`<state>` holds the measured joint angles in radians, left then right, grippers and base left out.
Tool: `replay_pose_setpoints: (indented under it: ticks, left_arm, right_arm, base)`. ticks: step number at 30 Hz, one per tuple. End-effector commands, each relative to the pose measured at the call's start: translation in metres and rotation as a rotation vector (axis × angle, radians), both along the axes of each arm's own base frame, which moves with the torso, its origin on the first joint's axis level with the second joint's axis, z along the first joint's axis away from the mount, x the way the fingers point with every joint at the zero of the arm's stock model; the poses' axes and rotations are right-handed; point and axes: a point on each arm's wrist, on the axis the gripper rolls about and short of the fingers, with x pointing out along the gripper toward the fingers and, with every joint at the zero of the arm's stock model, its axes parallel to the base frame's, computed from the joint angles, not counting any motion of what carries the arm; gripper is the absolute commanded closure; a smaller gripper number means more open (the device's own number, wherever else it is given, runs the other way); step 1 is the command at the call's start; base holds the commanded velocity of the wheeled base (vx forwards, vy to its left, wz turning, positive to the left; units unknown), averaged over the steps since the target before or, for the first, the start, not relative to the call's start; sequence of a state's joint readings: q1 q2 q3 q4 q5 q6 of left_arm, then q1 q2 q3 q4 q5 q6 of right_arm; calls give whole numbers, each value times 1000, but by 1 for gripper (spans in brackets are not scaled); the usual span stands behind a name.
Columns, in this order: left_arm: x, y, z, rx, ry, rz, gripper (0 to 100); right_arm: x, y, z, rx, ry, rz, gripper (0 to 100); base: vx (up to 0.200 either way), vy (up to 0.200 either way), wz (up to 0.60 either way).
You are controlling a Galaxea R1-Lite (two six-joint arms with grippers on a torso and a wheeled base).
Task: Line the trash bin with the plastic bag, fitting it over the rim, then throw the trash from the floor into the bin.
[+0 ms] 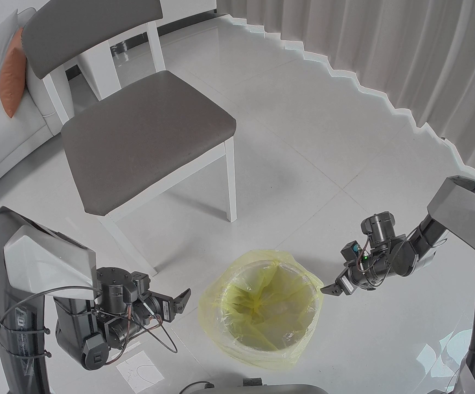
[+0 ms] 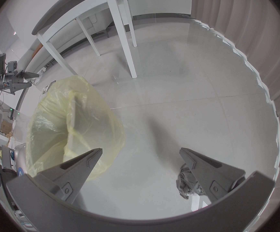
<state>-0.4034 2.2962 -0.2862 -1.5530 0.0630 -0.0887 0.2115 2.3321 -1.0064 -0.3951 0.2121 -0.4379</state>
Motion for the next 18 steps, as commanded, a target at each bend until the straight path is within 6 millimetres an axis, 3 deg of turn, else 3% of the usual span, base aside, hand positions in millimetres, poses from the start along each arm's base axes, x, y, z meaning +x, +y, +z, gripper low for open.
replay_pose_setpoints:
  ticks: [1, 10, 18]
  left_arm:
    - [-1, 0, 10, -15, -40, 2, 0]
    - [1, 1, 11, -17, -48, 7, 0]
    - [1, 0, 11, -15, -50, 6, 0]
  right_arm:
    - [9, 4, -20, -9, 24, 3, 0]
    - [41, 9, -30, 2, -6, -6, 0]
    - [72, 7, -15, 22, -82, -25, 0]
  base:
    - [0, 0, 0]
    - [0, 0, 0]
    - [0, 0, 0]
